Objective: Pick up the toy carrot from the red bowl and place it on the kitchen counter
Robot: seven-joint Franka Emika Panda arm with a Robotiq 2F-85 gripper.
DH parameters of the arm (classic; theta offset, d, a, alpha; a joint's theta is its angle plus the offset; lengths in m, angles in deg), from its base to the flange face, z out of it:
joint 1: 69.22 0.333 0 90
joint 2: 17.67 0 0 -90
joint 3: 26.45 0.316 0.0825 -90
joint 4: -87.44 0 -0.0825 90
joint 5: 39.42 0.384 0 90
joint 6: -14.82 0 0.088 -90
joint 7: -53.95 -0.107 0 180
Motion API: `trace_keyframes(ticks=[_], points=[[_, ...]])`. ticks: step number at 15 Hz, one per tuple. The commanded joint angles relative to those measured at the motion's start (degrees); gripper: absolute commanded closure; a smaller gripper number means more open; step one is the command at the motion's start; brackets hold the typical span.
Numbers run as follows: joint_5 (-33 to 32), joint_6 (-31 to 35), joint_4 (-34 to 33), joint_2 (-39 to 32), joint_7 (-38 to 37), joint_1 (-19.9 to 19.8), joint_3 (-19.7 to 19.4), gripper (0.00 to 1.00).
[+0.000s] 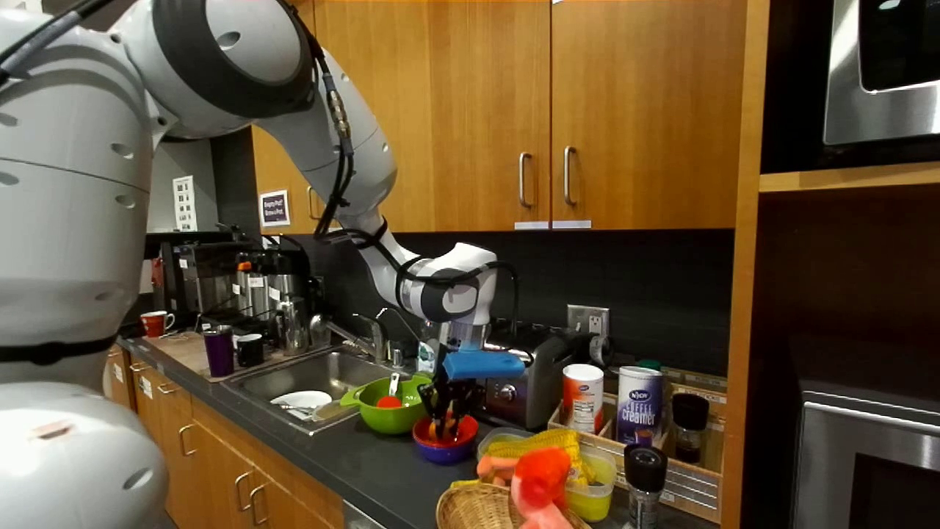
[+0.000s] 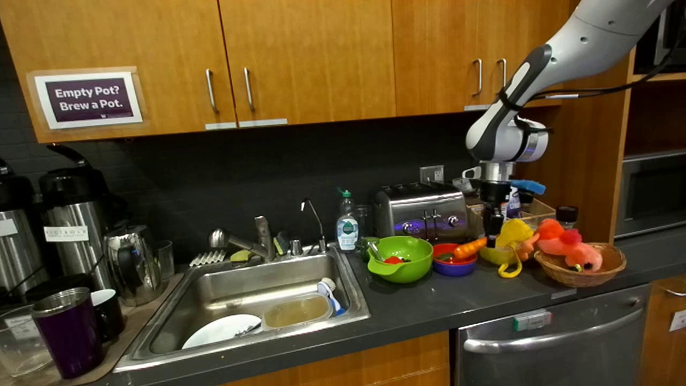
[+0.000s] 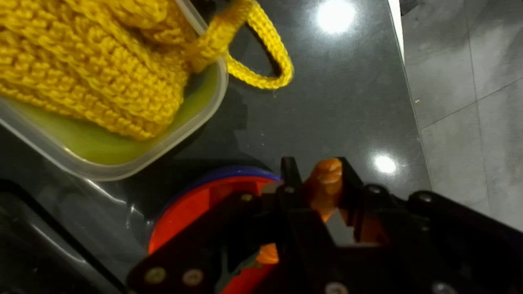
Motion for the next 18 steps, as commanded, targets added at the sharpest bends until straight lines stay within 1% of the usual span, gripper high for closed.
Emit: trace_keyframes(ticks=[1, 5, 8, 13, 18], points=[[0.7, 1.4, -0.3, 1.4, 0.6, -1.8, 1.1, 0.94], [0.6, 4.3, 0.9, 3.7, 0.0, -2.9, 0.5, 0.94], [2.0, 6.7, 2.3, 5.5, 0.4, -4.1, 0.1, 0.94], [9.9, 10.9, 5.6, 8.2, 3.4, -5.8, -0.7, 0.94], [15.7, 15.1, 10.2, 10.4, 5.3, -6.1, -2.3, 0.94]])
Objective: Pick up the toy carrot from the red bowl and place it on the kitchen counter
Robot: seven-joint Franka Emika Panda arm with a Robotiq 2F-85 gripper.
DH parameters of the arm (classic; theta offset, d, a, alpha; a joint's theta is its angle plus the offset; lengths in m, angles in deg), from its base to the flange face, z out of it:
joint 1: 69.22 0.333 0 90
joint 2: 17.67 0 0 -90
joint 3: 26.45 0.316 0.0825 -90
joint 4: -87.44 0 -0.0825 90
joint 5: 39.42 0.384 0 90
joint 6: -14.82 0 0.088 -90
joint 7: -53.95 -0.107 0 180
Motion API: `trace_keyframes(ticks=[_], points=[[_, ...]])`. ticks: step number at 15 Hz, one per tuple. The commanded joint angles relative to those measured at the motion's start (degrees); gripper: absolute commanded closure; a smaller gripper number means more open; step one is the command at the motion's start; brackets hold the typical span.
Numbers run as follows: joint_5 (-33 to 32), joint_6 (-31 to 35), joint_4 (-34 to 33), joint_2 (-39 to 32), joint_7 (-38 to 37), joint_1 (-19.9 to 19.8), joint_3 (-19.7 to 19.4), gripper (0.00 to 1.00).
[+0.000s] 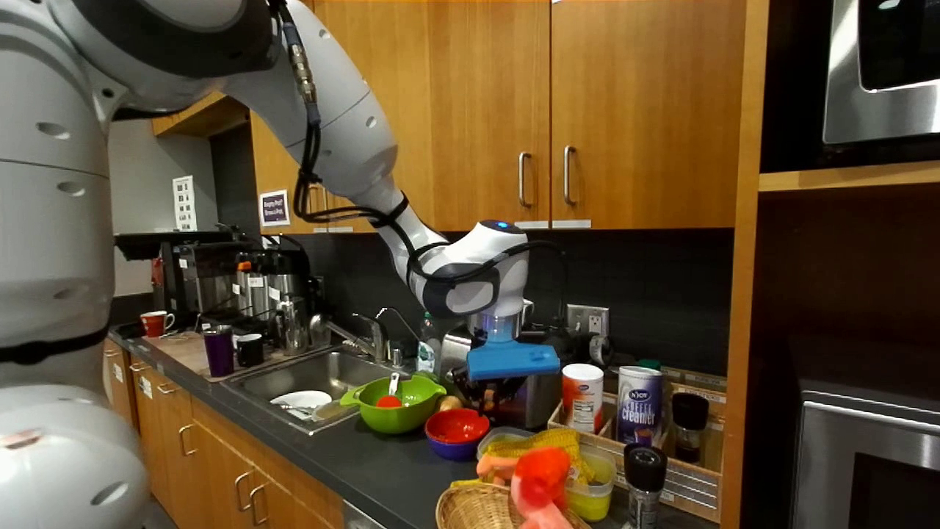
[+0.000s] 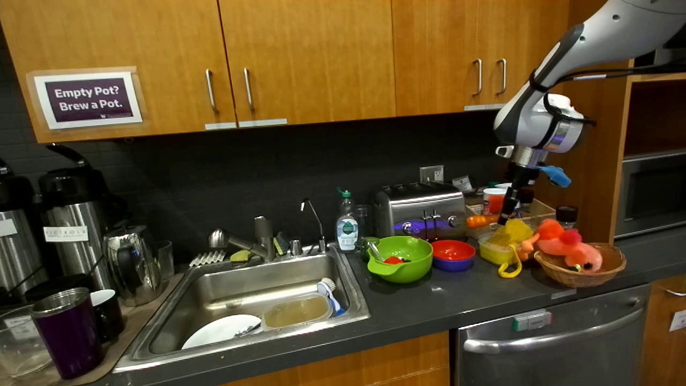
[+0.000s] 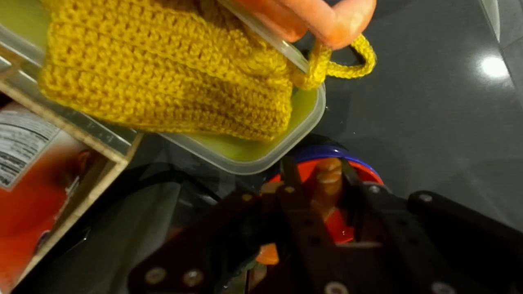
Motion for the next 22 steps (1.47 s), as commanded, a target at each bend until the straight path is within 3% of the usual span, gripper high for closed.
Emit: trace_keyframes(ticks=[1, 4, 10, 12, 18, 22], points=[[4.0, 3.5, 5.1, 3.7, 2.0, 0.0, -0.7, 0.94], [8.1, 5.4, 7.5, 4.8, 4.8, 0.5, -1.0, 0.94], [25.4, 2.9, 9.8, 6.1, 23.2, 1.5, 0.1, 0.94], [28.2, 1.5, 10.7, 6.3, 27.4, 1.9, 0.2, 0.94], [26.2, -2.8, 13.9, 6.9, 33.6, 2.3, -1.0, 0.94], [29.3, -8.9, 13.2, 5.7, 45.1, 2.1, -1.8, 0.94]])
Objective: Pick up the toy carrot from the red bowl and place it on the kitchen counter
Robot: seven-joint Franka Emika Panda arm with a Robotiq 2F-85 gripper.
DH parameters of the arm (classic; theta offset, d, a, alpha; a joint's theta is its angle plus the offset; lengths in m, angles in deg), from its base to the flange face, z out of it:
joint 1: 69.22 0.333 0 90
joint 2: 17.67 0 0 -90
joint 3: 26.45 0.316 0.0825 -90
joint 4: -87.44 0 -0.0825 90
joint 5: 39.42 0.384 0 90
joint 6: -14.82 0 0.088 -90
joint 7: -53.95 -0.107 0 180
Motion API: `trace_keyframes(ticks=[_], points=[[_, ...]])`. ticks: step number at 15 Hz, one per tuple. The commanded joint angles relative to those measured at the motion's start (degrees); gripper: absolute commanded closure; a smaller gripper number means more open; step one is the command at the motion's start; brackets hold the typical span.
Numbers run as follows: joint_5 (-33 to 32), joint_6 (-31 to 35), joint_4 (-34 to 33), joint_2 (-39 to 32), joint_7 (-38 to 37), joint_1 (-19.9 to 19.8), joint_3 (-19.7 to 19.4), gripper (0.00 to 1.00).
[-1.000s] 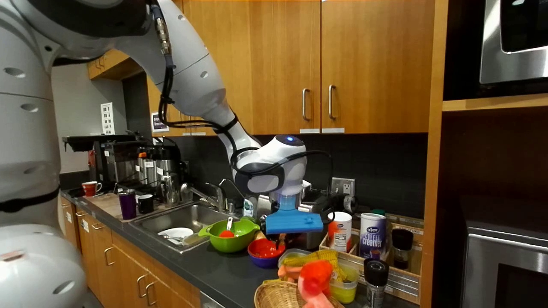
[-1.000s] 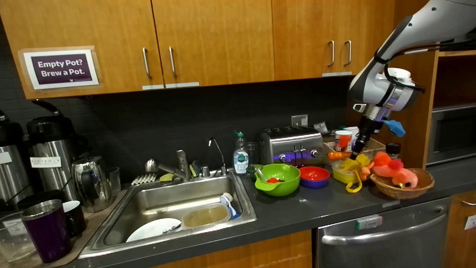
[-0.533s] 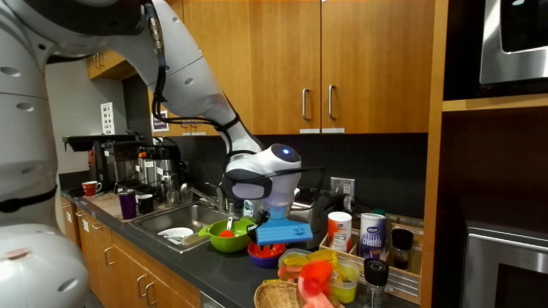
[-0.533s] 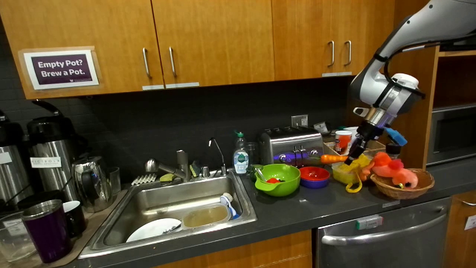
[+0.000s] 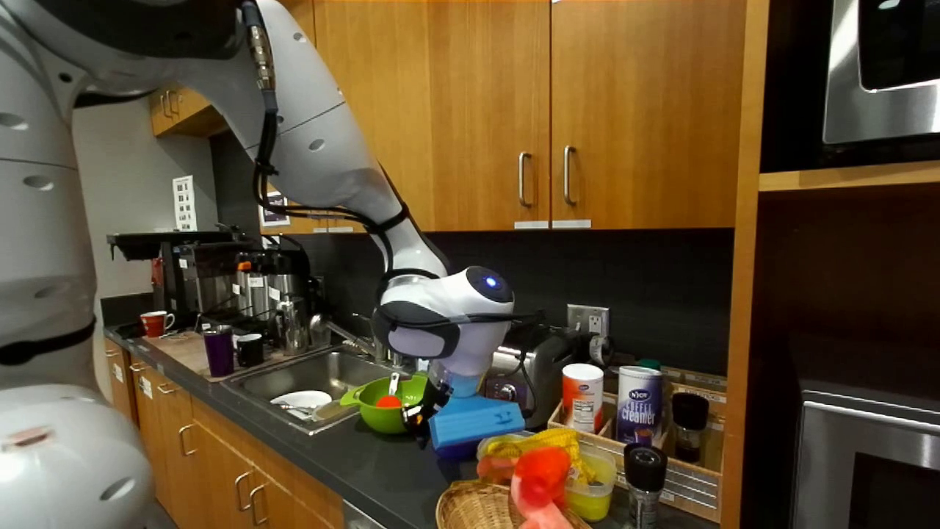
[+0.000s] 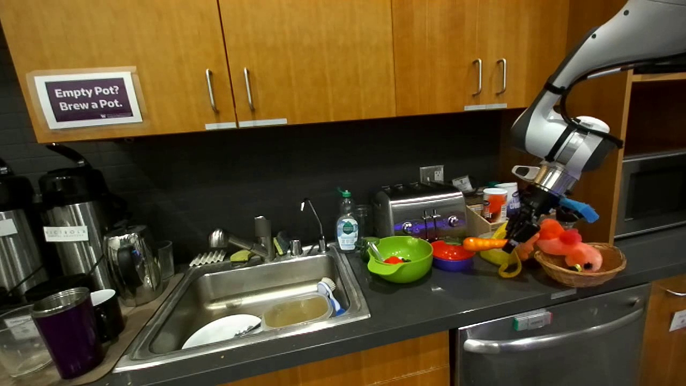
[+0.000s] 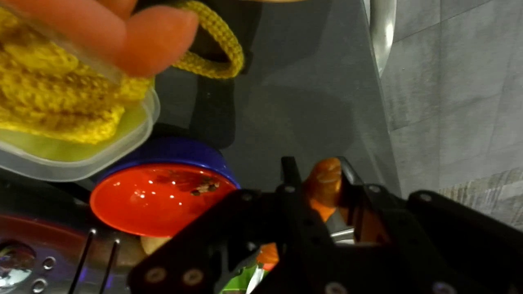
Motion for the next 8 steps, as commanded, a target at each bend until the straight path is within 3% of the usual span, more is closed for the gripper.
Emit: trace_keyframes(ticks=[1, 4, 8], points=[[1.4, -5.5, 0.5, 0.8, 8.6, 0.2, -1.0, 0.94], [-0.5, -10.5, -0.5, -1.6, 12.5, 0.2, -1.0, 0.94], [-8.4, -13.9, -1.6, -5.3, 10.9, 0.1, -0.7, 0.94]])
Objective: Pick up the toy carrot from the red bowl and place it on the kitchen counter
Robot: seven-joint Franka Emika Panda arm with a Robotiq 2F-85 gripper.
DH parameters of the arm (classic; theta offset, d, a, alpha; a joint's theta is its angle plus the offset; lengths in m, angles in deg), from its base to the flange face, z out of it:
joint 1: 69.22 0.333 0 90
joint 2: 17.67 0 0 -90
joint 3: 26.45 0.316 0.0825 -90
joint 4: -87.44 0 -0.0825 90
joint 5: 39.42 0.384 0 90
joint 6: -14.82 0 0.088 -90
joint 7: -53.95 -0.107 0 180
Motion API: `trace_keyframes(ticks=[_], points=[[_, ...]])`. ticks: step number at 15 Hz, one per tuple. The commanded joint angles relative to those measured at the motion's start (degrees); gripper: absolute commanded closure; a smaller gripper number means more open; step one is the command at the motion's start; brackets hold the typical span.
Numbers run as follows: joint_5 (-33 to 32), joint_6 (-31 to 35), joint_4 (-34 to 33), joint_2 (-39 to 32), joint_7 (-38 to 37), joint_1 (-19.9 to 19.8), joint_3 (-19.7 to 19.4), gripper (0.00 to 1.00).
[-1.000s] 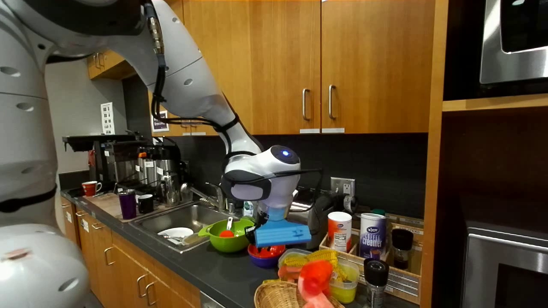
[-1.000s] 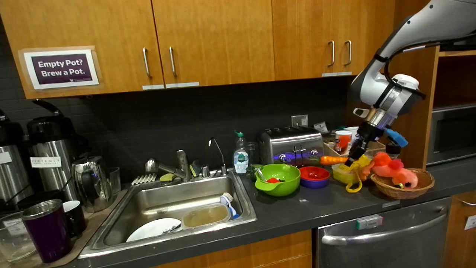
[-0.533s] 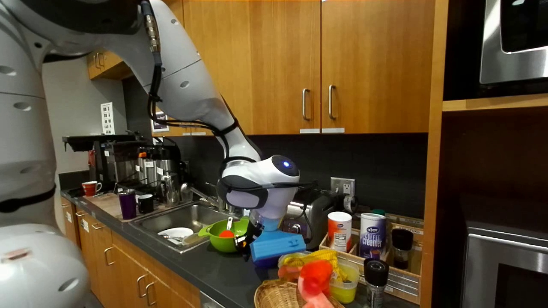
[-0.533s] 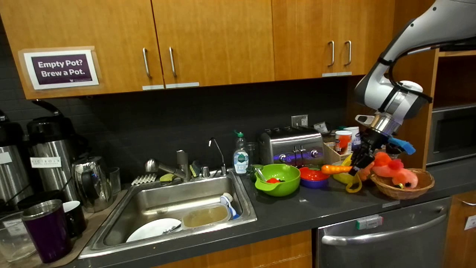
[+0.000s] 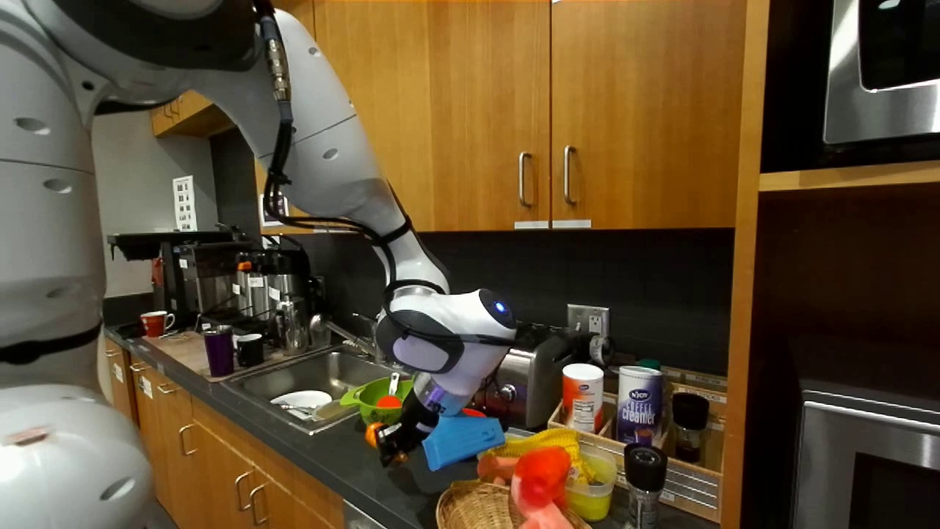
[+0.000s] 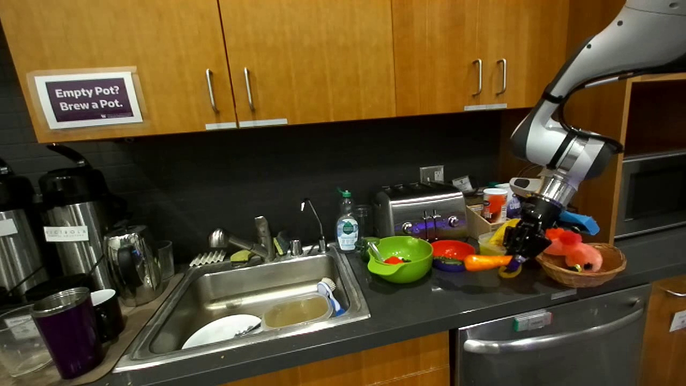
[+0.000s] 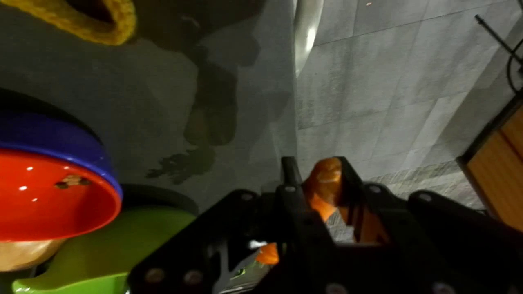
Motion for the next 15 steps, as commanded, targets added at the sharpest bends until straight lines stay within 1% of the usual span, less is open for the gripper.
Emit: trace_keyframes(ticks=[1, 3, 5, 9, 15], points=[[-6.6, -2.0, -1.7, -3.2, -1.2, 0.1, -0.1, 0.94], [-9.0, -0.8, -2.5, -4.5, -2.6, 0.0, 0.0, 0.94], [-9.7, -0.5, -3.5, -5.3, -2.7, -0.2, 0.2, 0.94], [-8.4, 2.2, -5.8, -7.6, -2.5, -0.1, 0.9, 0.94], [-7.8, 2.5, -9.1, -11.5, -2.1, -0.2, 2.5, 0.94]])
